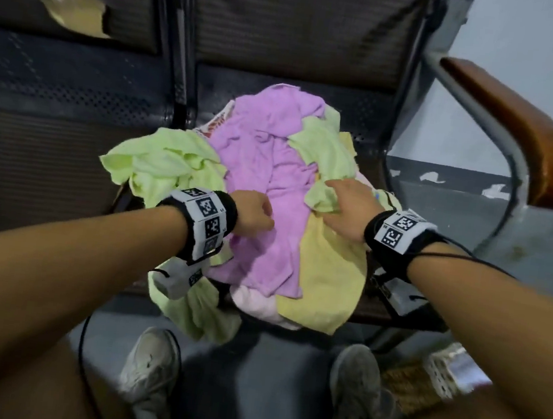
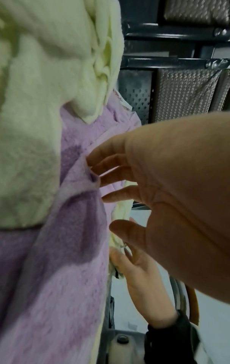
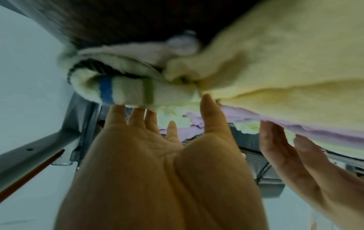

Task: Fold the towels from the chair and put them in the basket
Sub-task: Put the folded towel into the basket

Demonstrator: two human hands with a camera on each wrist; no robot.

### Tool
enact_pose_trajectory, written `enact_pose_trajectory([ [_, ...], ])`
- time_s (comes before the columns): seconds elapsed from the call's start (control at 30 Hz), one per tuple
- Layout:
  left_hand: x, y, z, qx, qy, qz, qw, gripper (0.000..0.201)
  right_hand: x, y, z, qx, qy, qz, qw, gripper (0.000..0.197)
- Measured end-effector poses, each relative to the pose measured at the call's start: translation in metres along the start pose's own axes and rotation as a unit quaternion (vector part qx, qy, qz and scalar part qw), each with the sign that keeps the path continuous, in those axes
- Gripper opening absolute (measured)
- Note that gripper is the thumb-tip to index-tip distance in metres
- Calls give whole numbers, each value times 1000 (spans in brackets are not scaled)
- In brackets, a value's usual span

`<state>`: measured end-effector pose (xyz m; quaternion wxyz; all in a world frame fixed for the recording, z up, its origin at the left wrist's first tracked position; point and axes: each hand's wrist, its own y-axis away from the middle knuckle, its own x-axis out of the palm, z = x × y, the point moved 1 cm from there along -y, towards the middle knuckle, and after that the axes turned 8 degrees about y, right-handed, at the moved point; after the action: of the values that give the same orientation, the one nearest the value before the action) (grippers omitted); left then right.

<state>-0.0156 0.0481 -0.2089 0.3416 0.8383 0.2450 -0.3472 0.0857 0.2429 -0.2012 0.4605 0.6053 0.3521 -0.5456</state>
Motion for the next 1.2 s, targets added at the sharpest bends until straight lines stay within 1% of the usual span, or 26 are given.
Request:
enact_pose_trajectory([
  [0.07,0,-6,4,14,-9,7,1000,35,4,-9,-15,33,25,22,999,75],
  [0.13,-3,-11,3,22,6,-9,1000,36,3,-18,-27,50,36,49,997,64],
  [0.2,-6,-14,-1,29,26,-41,998,39,-5,-24,-30,50,11,23,998,45],
  [0.27,-9,-14,-7,52,56,-74,994,48,-17,-24,-19,31,-90,-37,995,33],
  [0.33,-14,-9,-16,101,122,-89,983,67,-31,-18,3,-39,-238,-64,968,18],
  [0.4,-16,-1,-25,150,201,-83,965,82,-45,-7,29,-111,-356,-45,927,9],
  [0.43,-18,2,-28,163,235,-85,954,81,-49,-3,37,-119,-399,-37,908,10],
  [0.5,-22,8,-29,161,293,-105,937,69,-56,4,42,-85,-475,-18,876,24],
  [0.53,-26,13,-30,149,325,-117,926,65,-58,6,39,-62,-500,-12,864,25],
  [0.57,-28,17,-30,136,366,-125,912,62,-58,8,34,-45,-506,-16,861,24],
  [0.6,-31,23,-31,127,410,-127,894,60,-57,9,27,-39,-484,-31,874,28],
  [0.63,-34,28,-32,119,454,-120,875,58,-55,10,20,-50,-431,-48,900,37],
  [0.7,-36,40,-35,87,548,-81,828,48,-46,12,13,-118,-277,-51,952,63],
  [0.73,-36,46,-36,73,582,-54,808,42,-39,11,12,-142,-213,-40,966,72],
  [0.77,-37,52,-36,64,601,-22,797,41,-34,12,14,-149,-170,-25,974,74],
  [0.83,-39,61,-32,52,590,43,804,51,-27,12,20,-142,-121,-26,982,60],
  [0.87,-38,64,-30,46,560,57,825,50,-27,10,23,-147,-116,-45,981,48],
  [0.9,-35,64,-26,40,505,50,861,40,-30,11,25,-155,-119,-65,978,36],
  [0.93,-33,63,-22,29,434,19,900,27,-35,13,28,-160,-130,-85,975,28],
  [0.97,-31,60,-18,17,359,-28,933,22,-41,16,30,-153,-144,-106,972,25],
  [1.0,-30,58,-14,10,310,-69,948,26,-47,18,32,-146,-157,-132,968,23],
  [1.03,-28,55,-10,13,311,-80,947,37,-53,20,35,-145,-172,-160,961,19],
  [1.1,-25,53,-11,48,372,-43,926,65,-62,25,43,-164,-218,-199,941,13],
  [1.13,-23,53,-14,78,381,-29,921,68,-65,27,48,-178,-240,-204,932,13],
  [1.17,-22,52,-18,110,366,-33,924,58,-66,29,52,-190,-253,-202,927,16],
  [1.2,-21,49,-21,130,350,-58,926,38,-66,29,54,-197,-258,-196,925,21],
])
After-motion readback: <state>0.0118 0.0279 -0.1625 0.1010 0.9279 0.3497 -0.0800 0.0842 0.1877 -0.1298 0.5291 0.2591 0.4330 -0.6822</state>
